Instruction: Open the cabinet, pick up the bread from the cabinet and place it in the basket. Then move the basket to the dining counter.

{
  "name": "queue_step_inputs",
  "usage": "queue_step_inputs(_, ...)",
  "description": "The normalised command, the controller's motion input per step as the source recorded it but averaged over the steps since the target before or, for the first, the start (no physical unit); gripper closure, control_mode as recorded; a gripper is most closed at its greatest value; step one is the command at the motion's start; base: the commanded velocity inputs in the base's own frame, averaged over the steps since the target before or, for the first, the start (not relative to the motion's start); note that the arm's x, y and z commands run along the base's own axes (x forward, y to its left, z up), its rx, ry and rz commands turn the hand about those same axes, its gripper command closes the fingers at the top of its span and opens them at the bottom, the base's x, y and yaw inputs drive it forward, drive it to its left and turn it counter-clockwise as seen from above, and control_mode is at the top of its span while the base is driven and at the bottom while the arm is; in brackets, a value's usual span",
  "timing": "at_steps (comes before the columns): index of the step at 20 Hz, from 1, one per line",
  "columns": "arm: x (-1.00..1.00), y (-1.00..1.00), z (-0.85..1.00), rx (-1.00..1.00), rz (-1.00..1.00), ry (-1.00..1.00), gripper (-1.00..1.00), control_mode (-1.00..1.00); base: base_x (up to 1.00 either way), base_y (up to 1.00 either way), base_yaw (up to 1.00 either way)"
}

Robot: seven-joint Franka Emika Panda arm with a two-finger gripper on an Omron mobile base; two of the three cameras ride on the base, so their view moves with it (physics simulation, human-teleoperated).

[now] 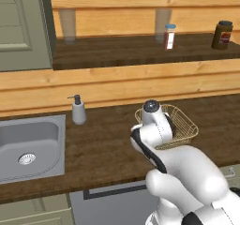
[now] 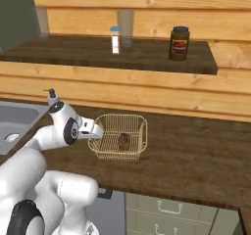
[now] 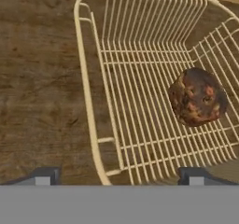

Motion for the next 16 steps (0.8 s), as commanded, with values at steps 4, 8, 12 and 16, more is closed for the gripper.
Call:
queue_step_inputs(4, 0.37, 0.04, -0.24, -0.06, 0.00, 0.19, -1.00, -1.00, 0.00, 0.00, 0.00)
queue_step_inputs(8, 0.20, 0.00, -0.21, -0.03, 0.00, 0.07, -1.00, -1.00, 0.00, 0.00, 0.00)
queue_step_inputs(12, 0.11, -0.04, -0.40, 0.00, 0.00, 0.05, -1.00, -1.00, 0.00, 0.00, 0.00)
queue_step_inputs(16, 0.11, -0.17, -0.43, 0.00, 0.00, 0.02, -1.00, -1.00, 0.00, 0.00, 0.00)
